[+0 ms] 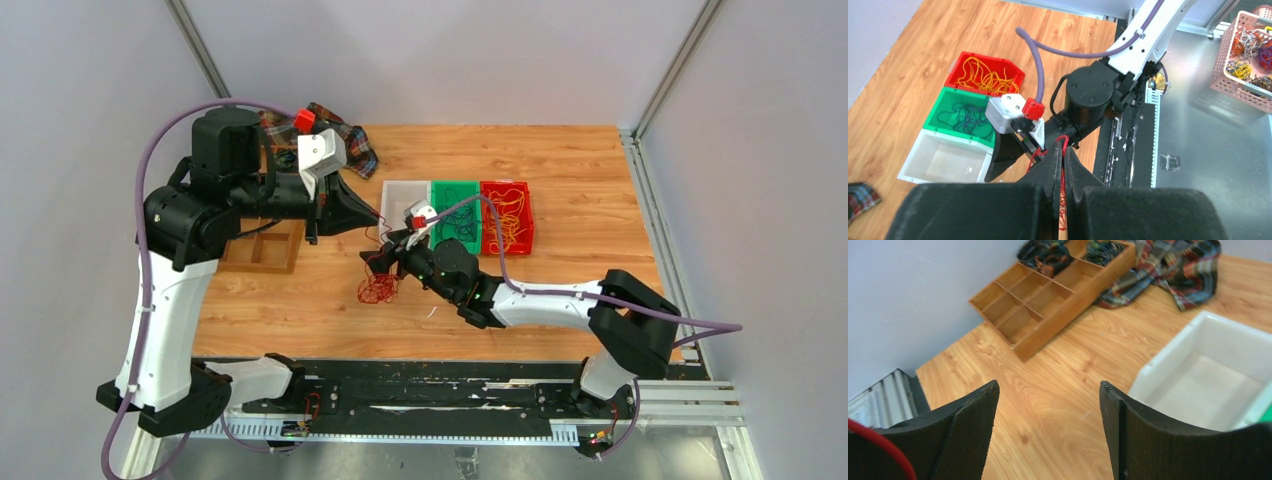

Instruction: Untangle the cables

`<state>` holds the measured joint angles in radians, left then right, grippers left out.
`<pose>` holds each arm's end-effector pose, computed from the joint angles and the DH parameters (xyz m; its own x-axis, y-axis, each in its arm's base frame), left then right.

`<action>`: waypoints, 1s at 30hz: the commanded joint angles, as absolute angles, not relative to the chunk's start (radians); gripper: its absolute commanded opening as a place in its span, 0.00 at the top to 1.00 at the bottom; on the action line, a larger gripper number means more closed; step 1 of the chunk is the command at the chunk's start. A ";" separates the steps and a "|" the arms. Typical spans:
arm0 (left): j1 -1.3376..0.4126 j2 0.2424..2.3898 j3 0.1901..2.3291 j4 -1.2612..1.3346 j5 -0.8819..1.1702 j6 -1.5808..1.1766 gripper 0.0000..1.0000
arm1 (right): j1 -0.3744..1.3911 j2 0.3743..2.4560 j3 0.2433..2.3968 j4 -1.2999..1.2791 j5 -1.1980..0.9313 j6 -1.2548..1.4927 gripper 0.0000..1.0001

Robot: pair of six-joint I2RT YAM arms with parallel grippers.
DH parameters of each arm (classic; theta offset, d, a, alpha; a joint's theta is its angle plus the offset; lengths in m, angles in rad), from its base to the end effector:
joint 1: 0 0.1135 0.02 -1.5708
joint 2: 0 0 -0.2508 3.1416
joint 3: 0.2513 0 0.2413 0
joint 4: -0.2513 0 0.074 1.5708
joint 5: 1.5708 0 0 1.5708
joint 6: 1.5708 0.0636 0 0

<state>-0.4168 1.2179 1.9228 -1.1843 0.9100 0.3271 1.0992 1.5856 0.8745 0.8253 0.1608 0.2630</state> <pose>0.1376 -0.1159 0.4939 -0.1138 0.2660 -0.9572 0.9774 0.2029 -0.0598 0.1798 0.3302 0.2728 -0.1598 0.2515 -0.9546 -0.7928 0.5435 0.2759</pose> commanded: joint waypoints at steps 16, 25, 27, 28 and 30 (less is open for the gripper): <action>-0.427 1.217 2.125 -1.177 0.894 0.295 0.99 | 1.062 1.572 0.639 0.913 0.353 0.342 0.29; -0.427 1.288 2.374 -1.173 0.561 0.407 1.00 | 1.062 1.554 0.553 0.940 0.424 0.339 0.27; -0.428 1.291 2.374 -1.143 0.433 0.430 1.00 | 1.062 1.548 0.541 0.944 0.428 0.337 0.27; -0.427 1.288 2.360 -1.119 0.371 0.443 1.00 | 1.062 1.545 0.535 0.950 0.429 0.333 0.27; -0.428 1.271 2.309 -1.059 0.261 0.466 0.99 | 1.063 1.537 0.520 0.968 0.430 0.326 0.27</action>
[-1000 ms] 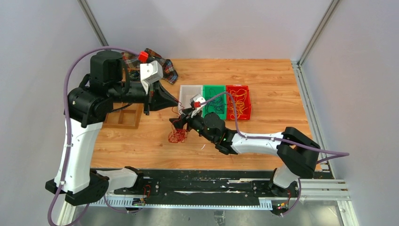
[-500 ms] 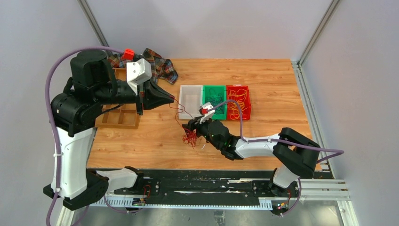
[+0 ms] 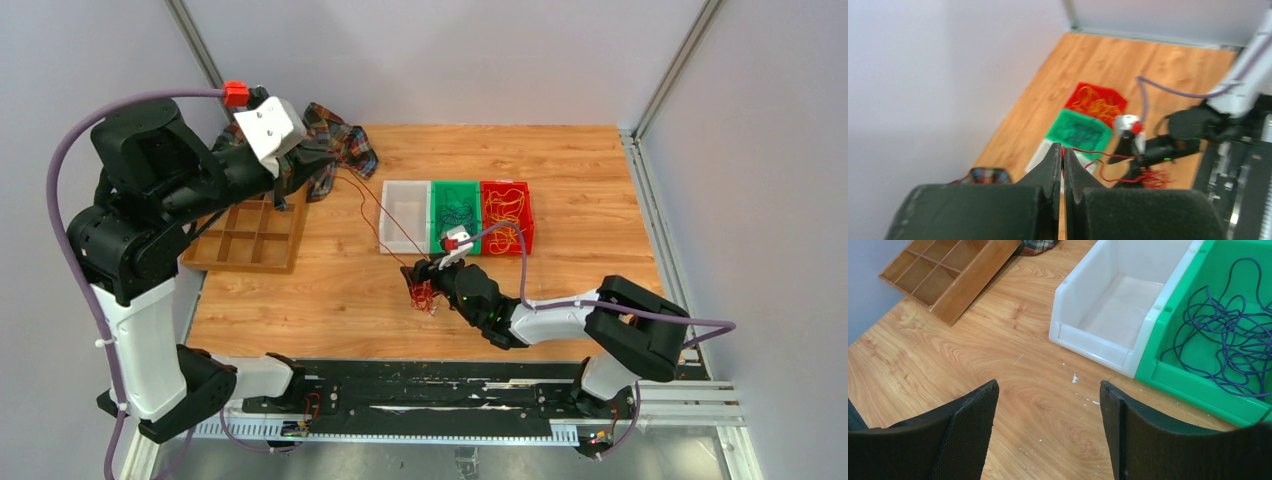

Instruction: Untangle the cables

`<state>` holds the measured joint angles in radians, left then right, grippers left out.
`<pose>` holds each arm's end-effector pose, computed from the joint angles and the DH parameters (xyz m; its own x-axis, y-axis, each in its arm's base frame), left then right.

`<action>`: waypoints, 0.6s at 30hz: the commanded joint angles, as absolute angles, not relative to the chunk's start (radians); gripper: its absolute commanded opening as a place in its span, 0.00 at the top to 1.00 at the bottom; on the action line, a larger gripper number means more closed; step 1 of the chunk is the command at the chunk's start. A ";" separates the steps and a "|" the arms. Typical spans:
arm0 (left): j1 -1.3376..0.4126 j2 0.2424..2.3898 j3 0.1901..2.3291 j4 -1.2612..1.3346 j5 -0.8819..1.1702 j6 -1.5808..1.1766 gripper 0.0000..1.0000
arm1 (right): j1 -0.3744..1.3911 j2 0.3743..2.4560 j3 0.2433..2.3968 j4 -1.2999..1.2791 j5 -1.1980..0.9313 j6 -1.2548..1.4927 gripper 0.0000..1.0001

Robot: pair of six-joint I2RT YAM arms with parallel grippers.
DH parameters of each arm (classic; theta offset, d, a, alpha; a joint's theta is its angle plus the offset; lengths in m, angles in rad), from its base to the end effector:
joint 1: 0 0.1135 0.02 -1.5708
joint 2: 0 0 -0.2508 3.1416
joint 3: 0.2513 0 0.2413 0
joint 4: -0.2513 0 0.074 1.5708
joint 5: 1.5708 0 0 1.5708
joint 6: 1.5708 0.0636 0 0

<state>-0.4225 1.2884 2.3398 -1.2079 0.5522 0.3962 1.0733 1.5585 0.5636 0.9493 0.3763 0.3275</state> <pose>0.1146 -0.0881 0.5671 0.1860 0.2766 -0.9428 0.8129 0.4957 0.3058 0.1768 0.2767 0.1949 -0.2271 0.2086 -0.9513 -0.6010 0.7386 0.3055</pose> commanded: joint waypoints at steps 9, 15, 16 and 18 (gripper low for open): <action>-0.426 1.193 2.057 -0.816 -0.001 0.551 1.00 | 1.070 1.480 0.469 1.018 0.427 0.273 0.29; -0.427 1.102 1.727 -0.857 0.229 0.444 1.00 | 1.078 1.399 0.532 1.013 0.338 0.232 0.29; -0.427 1.094 1.697 -0.861 0.259 0.416 1.00 | 1.080 1.388 0.547 1.003 0.325 0.226 0.29; -0.427 1.088 1.663 -0.870 0.294 0.383 1.00 | 1.080 1.375 0.569 0.982 0.305 0.216 0.29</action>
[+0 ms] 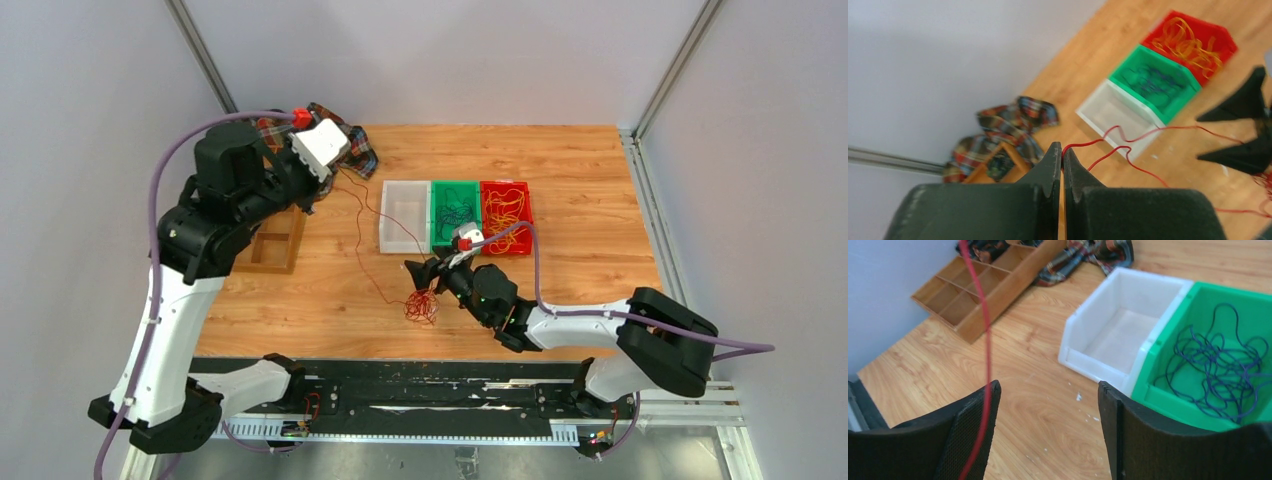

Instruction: Untangle the cables

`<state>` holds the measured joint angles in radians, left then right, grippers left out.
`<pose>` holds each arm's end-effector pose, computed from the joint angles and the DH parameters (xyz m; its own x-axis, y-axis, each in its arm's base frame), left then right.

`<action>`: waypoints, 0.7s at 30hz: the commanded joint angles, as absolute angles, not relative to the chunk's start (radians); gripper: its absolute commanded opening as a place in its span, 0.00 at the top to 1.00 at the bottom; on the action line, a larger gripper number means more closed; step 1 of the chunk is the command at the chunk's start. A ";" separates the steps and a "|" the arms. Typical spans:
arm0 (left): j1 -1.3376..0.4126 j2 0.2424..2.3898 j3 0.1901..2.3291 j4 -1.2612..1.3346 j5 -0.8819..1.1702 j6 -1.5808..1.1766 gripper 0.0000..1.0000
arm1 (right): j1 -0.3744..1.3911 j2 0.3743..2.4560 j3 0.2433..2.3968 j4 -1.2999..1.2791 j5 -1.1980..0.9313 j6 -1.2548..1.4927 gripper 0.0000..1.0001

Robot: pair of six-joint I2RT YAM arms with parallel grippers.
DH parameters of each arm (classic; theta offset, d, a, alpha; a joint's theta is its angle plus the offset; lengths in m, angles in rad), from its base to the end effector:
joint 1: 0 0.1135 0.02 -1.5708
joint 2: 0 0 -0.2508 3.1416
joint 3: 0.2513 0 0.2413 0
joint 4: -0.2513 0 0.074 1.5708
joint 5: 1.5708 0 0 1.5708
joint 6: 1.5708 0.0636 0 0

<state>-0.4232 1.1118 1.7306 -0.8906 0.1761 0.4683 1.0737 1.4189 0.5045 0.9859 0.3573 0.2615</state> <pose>0.1742 -0.0907 0.4861 0.0335 0.4723 -0.8808 0.6086 0.6894 0.3928 0.1652 0.2579 0.2224 -0.1370 0.2554 -0.9571 -0.6436 0.7115 0.2820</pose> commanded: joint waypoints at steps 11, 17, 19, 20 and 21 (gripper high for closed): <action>-0.426 1.082 1.747 -0.892 0.376 0.279 0.99 | 1.082 1.377 0.599 0.919 0.247 0.220 0.33; -0.426 1.068 1.748 -0.909 0.400 0.261 1.00 | 1.111 1.346 0.636 0.885 0.211 0.183 0.34; -0.426 1.069 1.755 -0.917 0.400 0.272 1.00 | 1.115 1.336 0.669 0.870 0.160 0.184 0.34; -0.426 1.071 1.758 -0.921 0.400 0.276 1.00 | 1.116 1.336 0.689 0.864 0.130 0.188 0.35; -0.426 1.074 1.765 -0.924 0.399 0.279 1.00 | 1.119 1.339 0.713 0.860 0.100 0.191 0.35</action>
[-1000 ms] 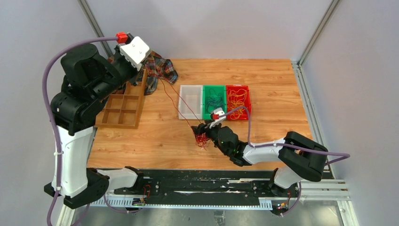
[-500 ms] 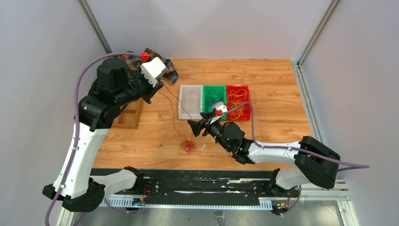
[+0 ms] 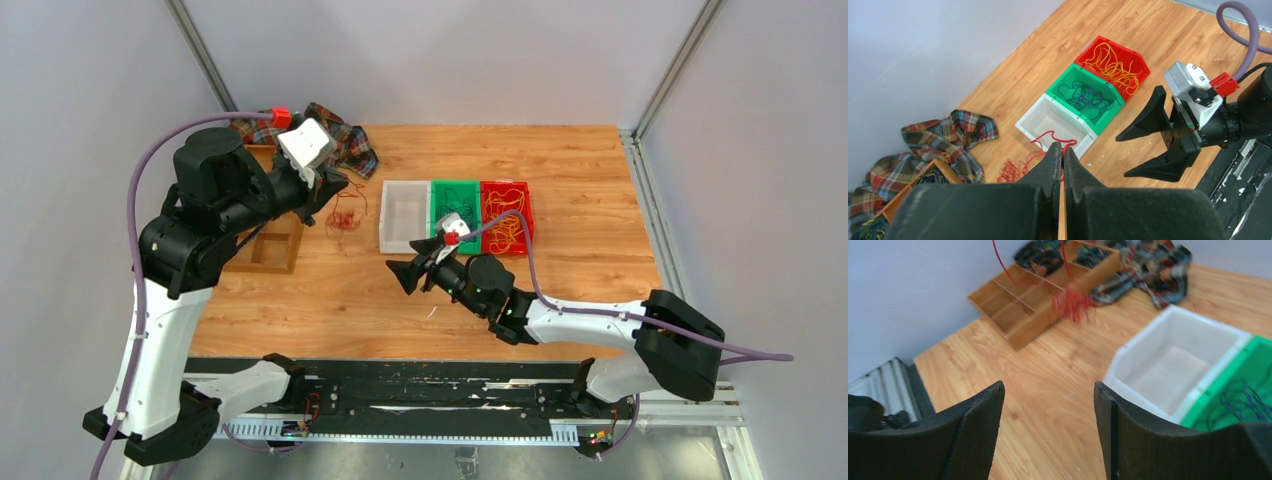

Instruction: Untangle the cables

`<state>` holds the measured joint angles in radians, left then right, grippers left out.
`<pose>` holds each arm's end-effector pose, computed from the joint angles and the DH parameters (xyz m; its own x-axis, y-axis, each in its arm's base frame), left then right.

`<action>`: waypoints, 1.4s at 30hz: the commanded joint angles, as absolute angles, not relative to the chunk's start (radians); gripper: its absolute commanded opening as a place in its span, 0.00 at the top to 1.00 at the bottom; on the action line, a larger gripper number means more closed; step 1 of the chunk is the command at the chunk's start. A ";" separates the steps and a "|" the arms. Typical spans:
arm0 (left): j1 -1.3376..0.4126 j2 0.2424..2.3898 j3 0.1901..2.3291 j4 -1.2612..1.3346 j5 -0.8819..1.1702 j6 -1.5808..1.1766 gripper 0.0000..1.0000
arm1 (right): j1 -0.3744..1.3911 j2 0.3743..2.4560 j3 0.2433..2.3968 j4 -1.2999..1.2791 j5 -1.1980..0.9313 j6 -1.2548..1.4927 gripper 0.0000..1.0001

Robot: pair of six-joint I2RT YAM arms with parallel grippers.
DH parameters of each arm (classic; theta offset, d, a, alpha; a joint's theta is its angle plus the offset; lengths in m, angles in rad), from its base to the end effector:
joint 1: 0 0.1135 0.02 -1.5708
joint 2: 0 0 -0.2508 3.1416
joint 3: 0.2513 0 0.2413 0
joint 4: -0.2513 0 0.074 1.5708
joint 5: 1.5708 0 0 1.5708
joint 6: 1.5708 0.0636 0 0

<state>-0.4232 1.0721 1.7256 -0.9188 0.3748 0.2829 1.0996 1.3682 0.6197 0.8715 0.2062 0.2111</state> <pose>0.1524 -0.0942 0.4886 -0.0330 0.2998 -0.9534 0.7430 0.6454 0.1772 0.1554 0.2764 0.2608 -0.1090 0.2379 -0.9651 -0.7743 0.5886 0.2325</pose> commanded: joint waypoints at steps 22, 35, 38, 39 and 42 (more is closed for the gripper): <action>-0.426 1.100 1.891 -0.947 0.547 0.198 0.99 | 1.158 1.490 0.798 0.831 0.031 0.245 0.49; -0.428 1.093 1.905 -0.973 0.538 0.270 1.00 | 1.094 1.372 0.739 0.712 0.084 0.318 0.35; -0.427 1.092 1.901 -0.973 0.539 0.270 1.00 | 1.110 1.373 0.741 0.736 0.012 0.296 0.30; -0.427 1.091 1.902 -0.973 0.542 0.270 1.00 | 1.124 1.378 0.745 0.731 0.021 0.280 0.29; -0.426 1.092 1.914 -0.973 0.556 0.259 1.00 | 1.138 1.393 0.754 0.689 0.085 0.274 0.31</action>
<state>-0.4232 1.0988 1.8946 -0.9760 0.5320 0.2584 1.1172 1.3857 0.7467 0.7261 0.0517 0.2893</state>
